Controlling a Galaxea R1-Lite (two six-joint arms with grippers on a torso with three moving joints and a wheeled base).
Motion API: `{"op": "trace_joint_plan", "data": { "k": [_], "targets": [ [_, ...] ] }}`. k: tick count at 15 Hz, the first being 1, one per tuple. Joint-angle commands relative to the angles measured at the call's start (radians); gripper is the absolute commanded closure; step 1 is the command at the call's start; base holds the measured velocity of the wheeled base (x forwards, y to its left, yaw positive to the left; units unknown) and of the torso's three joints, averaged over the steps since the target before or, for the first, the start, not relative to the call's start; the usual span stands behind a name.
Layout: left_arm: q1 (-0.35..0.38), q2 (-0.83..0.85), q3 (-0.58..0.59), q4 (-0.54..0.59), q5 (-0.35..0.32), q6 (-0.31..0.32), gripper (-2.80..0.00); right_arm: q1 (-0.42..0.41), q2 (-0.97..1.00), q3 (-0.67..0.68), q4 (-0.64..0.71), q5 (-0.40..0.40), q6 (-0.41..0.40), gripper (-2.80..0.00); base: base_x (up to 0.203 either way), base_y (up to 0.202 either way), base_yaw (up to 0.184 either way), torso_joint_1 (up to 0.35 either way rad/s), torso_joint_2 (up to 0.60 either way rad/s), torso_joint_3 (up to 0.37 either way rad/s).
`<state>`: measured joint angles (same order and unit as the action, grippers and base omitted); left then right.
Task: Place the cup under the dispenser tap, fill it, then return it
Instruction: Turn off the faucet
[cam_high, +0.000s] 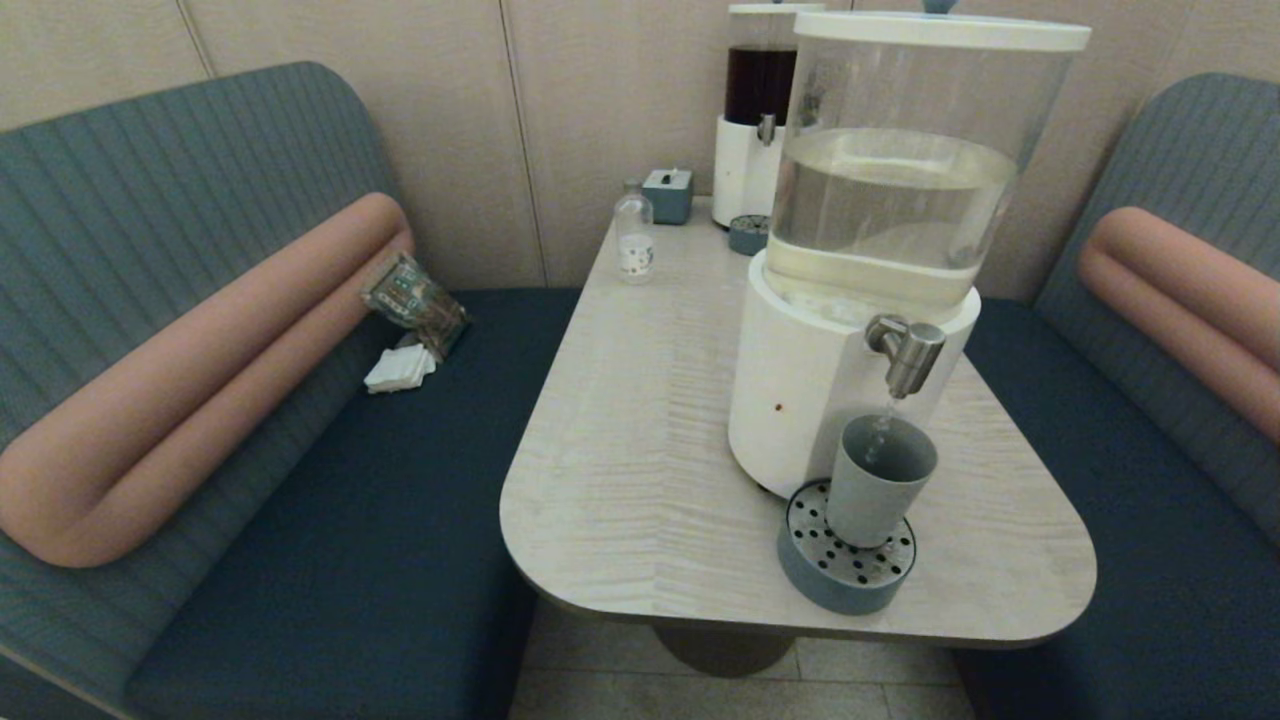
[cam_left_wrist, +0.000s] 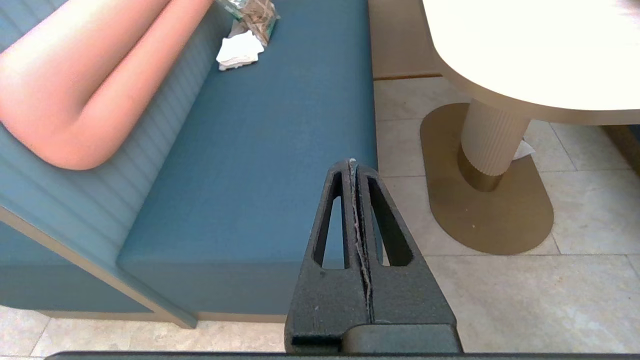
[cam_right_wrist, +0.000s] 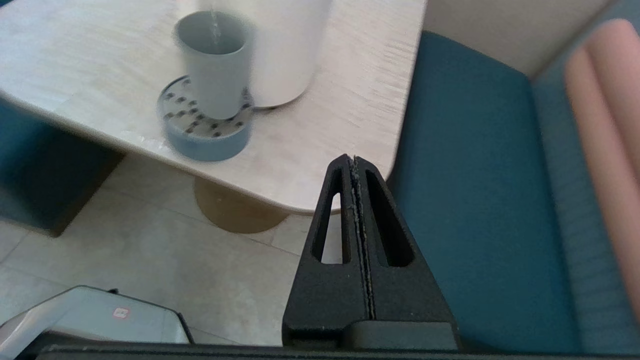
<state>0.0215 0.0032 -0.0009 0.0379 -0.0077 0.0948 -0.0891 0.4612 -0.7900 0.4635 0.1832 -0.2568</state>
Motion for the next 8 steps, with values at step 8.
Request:
{"op": "trace_joint_plan", "data": {
  "k": [8],
  "targets": [
    [0.000, 0.001, -0.001, -0.001, 0.000, 0.000, 0.00, 0.097, -0.318, 0.217, -0.029, -0.063, 0.026, 0.00, 0.000, 0.000, 0.000, 0.000, 0.00, 0.000]
  ]
}}
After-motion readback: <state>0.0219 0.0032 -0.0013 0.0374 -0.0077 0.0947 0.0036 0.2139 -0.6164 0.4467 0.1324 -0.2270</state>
